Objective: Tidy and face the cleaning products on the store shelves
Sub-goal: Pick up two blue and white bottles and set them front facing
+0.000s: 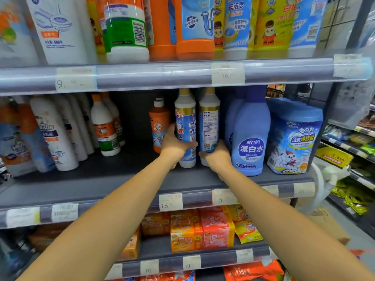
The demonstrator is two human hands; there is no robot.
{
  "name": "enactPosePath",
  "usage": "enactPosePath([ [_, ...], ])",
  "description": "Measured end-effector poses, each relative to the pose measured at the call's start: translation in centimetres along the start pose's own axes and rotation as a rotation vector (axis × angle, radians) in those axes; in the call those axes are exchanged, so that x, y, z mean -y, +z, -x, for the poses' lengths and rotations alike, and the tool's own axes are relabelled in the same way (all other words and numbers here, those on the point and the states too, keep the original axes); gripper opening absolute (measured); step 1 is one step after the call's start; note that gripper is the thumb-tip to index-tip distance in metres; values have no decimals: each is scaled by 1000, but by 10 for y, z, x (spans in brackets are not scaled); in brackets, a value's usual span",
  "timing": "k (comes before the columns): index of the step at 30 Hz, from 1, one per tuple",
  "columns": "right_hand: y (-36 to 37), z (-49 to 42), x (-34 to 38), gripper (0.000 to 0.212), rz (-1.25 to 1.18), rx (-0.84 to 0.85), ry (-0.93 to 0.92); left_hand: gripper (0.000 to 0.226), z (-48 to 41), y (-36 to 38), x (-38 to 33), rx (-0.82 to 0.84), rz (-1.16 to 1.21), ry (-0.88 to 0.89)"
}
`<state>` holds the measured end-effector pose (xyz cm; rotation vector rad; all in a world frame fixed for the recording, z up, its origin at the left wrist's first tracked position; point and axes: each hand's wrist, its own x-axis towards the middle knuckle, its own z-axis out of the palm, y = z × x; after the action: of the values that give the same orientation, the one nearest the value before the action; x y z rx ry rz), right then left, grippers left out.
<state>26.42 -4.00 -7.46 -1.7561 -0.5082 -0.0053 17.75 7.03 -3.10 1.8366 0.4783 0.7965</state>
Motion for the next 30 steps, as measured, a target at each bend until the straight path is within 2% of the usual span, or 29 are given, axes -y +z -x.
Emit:
enactPosePath([
  [2,1,-1,-2,55,8,-17,-13,77,0,1,5,45,-40,-48],
  [6,4,-4,-5,55,6,-46,-2,66,-1,9,17,109,-136,-75],
  [11,3,-13,-8,45,-19,37,54,67,-5,16,22,116,-132,-54],
  [13,1,-12,-9,54,39,39,41,70,-6,20,22,98,-150,-34],
  [22,2,-11,-2,46,-7,50,14,84,-5,30,23,100,-159,-71],
  [25,-1,-7,3,47,132,70,-12,74,0,29,18,139,-187,-101],
  [30,-17,6,7,40,271,139,96,38,20,14,6,273,-334,-28],
])
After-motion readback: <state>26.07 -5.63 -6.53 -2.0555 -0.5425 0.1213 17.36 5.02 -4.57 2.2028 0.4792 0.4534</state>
